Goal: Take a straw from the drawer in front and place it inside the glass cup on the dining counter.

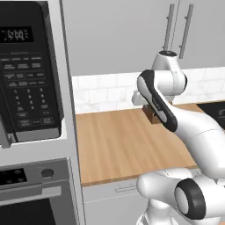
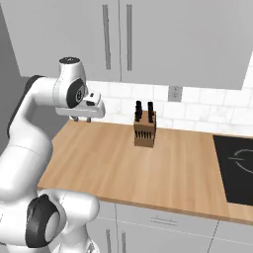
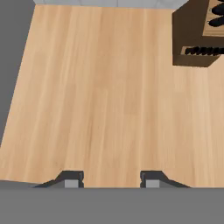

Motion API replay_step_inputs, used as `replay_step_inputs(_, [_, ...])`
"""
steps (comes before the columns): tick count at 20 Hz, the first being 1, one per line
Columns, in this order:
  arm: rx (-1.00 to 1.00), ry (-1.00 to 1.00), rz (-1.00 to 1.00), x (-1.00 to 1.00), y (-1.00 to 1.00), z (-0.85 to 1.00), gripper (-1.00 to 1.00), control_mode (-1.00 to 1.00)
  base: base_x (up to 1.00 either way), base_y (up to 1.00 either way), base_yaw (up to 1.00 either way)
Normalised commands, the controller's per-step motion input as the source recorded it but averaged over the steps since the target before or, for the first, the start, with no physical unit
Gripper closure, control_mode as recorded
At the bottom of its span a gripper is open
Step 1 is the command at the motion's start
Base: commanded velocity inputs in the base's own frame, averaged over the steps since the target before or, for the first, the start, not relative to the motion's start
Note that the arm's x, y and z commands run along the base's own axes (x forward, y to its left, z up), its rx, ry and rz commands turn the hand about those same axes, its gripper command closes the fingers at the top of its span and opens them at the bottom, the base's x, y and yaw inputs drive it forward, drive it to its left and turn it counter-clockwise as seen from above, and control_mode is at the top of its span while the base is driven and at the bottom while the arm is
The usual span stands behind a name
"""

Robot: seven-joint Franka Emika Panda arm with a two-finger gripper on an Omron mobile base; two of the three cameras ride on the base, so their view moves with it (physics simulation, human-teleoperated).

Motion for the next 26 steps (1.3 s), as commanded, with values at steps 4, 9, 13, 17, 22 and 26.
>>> replay_step_inputs(4, [0.00,0.00,0.00,0.00,0.00,0.00,-1.00,1.00,-0.07,0.03,0.04])
replay_step_inputs(9, [0.00,0.00,0.00,0.00,0.00,0.00,-1.00,1.00,-0.76,-0.41,0.31])
replay_step_inputs(13, [0.00,0.00,0.00,0.00,0.00,0.00,-1.00,1.00,-0.76,-0.34,0.42])
replay_step_inputs(17, [0.00,0.00,0.00,0.00,0.00,0.00,-1.00,1.00,-0.54,-0.40,0.52])
replay_step_inputs(22, [0.00,0.00,0.00,0.00,0.00,0.00,-1.00,1.00,-0.20,-0.60,0.45])
replay_step_inputs(26, [0.00,0.00,0.00,0.00,0.00,0.00,-1.00,1.00,-0.01,-0.62,0.42])
